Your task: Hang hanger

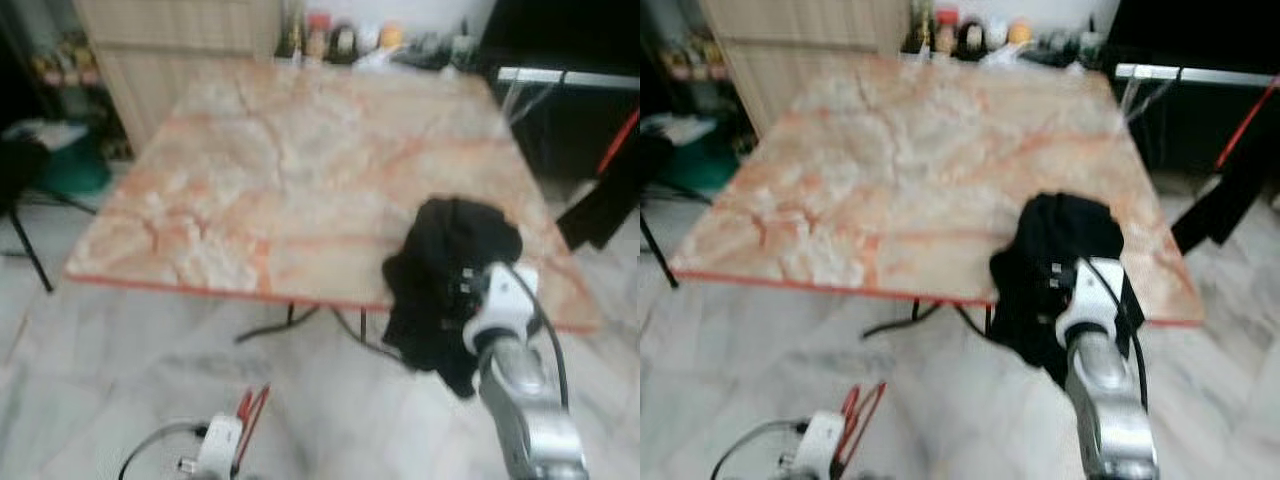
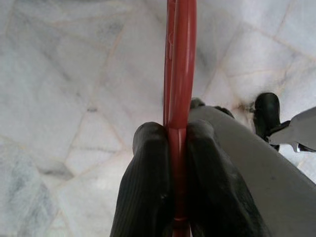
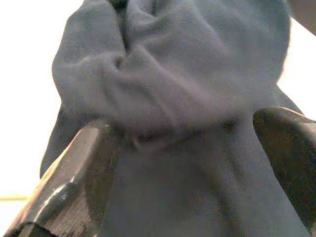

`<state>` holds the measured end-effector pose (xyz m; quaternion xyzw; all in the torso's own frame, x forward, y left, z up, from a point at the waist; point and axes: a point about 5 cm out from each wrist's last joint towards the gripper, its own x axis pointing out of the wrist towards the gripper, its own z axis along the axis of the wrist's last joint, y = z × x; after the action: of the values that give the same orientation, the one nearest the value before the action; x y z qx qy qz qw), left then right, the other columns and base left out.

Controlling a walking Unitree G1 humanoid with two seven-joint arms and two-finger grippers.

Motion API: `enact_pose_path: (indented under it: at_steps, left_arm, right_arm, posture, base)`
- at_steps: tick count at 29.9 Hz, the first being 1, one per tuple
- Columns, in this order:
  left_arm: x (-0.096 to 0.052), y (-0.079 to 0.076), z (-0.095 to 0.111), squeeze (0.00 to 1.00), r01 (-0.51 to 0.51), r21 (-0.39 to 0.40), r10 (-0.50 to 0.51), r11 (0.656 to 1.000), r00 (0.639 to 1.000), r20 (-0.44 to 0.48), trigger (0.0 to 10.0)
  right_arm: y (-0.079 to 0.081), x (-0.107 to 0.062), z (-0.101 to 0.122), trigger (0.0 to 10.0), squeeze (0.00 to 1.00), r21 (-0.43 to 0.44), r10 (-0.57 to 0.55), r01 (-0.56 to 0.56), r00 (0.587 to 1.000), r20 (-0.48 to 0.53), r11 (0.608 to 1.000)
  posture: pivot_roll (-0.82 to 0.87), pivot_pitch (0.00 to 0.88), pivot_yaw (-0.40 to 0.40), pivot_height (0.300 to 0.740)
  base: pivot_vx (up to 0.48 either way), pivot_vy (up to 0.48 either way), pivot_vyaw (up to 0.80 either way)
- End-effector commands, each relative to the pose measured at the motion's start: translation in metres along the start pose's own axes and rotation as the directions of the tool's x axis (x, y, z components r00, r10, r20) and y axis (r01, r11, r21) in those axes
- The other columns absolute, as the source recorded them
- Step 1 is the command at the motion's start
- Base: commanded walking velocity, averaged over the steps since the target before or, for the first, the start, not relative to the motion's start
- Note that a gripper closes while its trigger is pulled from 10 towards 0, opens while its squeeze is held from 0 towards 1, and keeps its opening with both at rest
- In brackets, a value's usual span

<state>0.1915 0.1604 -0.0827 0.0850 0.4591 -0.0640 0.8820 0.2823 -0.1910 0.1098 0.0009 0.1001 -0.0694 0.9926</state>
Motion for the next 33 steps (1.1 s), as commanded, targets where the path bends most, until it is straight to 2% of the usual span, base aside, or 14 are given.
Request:
enact_pose_path:
  at_steps: [1,3,6,8,9,11,13,15,19,21,24,29,31,33]
  left_arm:
    - [-0.001,-0.009,-0.008,0.0,0.027,-0.003,-0.027,1.0,0.999,-0.031,10.0]
    - [-0.001,-0.009,-0.008,0.0,0.026,-0.004,-0.026,1.0,0.999,-0.031,10.0]
    - [-0.001,-0.008,-0.008,0.0,0.026,-0.004,-0.026,1.0,0.999,-0.031,10.0]
    - [-0.001,-0.008,-0.008,0.0,0.026,-0.005,-0.026,1.0,0.999,-0.031,10.0]
    - [-0.001,-0.008,-0.008,0.0,0.026,-0.005,-0.026,1.0,0.999,-0.031,10.0]
    - [-0.001,-0.008,-0.008,0.0,0.026,-0.005,-0.026,1.0,0.999,-0.031,10.0]
    - [-0.001,-0.008,-0.007,0.0,0.028,-0.004,-0.028,1.0,0.999,-0.03,10.0]
    - [-0.001,-0.009,-0.007,0.0,0.029,-0.003,-0.029,1.0,0.999,-0.031,10.0]
    - [-0.001,-0.009,-0.007,0.0,0.03,-0.003,-0.03,1.0,0.999,-0.031,10.0]
    - [-0.001,-0.009,-0.007,0.0,0.03,-0.003,-0.03,1.0,0.999,-0.03,10.0]
    - [-0.001,-0.009,-0.007,0.0,0.029,-0.004,-0.029,1.0,0.999,-0.029,10.0]
    - [-0.001,-0.009,-0.007,0.0,0.026,-0.003,-0.026,1.0,0.999,-0.028,10.0]
    - [-0.001,-0.009,-0.007,0.0,0.027,0.001,-0.027,1.0,0.999,-0.029,10.0]
    - [-0.001,-0.008,-0.007,0.0,0.028,0.002,-0.028,1.0,0.999,-0.03,10.0]
  right_arm:
    - [-0.013,0.002,-0.006,10.0,0.0,0.072,-0.071,0.075,0.996,-0.063,0.995]
    - [-0.017,0.006,-0.003,10.0,0.0,0.244,-0.107,0.127,0.99,-0.092,0.961]
    - [-0.017,0.008,0.002,10.0,0.0,0.369,-0.107,0.134,0.99,-0.092,0.92]
    - [-0.015,0.01,0.006,10.0,0.0,0.359,-0.085,0.108,0.993,-0.077,0.927]
    - [-0.012,0.009,0.01,10.0,0.0,0.28,-0.058,0.069,0.997,-0.047,0.958]
    - [-0.01,0.009,0.011,10.0,0.0,0.251,-0.049,0.057,0.998,-0.037,0.966]
    - [-0.006,0.004,0.014,10.0,0.0,0.166,-0.014,0.006,0.999,0.048,0.986]
    - [-0.003,0.0,0.009,10.0,0.0,0.115,0.013,-0.021,0.998,0.066,0.993]
    - [-0.001,-0.005,-0.003,10.0,0.0,0.094,0.04,-0.046,0.997,0.064,0.995]
    - [-0.003,-0.007,-0.02,10.0,0.0,0.042,0.042,-0.043,0.999,0.02,0.998]
    - [-0.01,-0.012,-0.036,10.0,0.0,0.031,0.017,-0.016,0.999,-0.038,0.999]
    - [-0.012,-0.018,-0.039,10.0,0.0,0.009,0.017,-0.016,0.999,-0.033,1.0]
    - [-0.01,-0.027,-0.037,10.0,0.0,-0.025,0.048,-0.047,0.999,0.026,0.999]
    - [-0.01,-0.032,-0.041,10.0,0.0,-0.036,0.041,-0.041,0.999,0.012,0.999]
  posture:
    - [0.03,0.062,-0.044,0.74]
    - [0.03,0.062,-0.044,0.74]
    - [0.03,0.061,-0.043,0.74]
    - [0.03,0.061,-0.044,0.74]
    - [0.03,0.061,-0.044,0.74]
    - [0.03,0.061,-0.044,0.74]
    - [0.03,0.06,-0.045,0.74]
    - [0.03,0.06,-0.046,0.74]
    - [0.03,0.059,-0.047,0.74]
    - [0.03,0.06,-0.048,0.74]
    - [0.04,0.06,-0.05,0.74]
    - [0.03,0.062,-0.048,0.74]
    - [0.03,0.062,-0.048,0.74]
    - [0.03,0.062,-0.048,0.74]
  base:
    - [0.0,0.0,0.0]
    - [0.0,0.0,0.0]
    - [0.0,0.0,0.0]
    - [0.0,0.0,0.0]
    - [0.0,0.0,0.0]
    - [0.0,0.0,0.0]
    - [0.0,0.0,0.0]
    - [0.0,0.0,0.0]
    - [0.0,0.0,0.0]
    - [0.0,0.0,0.0]
    - [0.0,0.0,0.0]
    - [0.0,0.0,0.0]
    - [0.0,0.0,0.0]
    - [0.0,0.0,0.0]
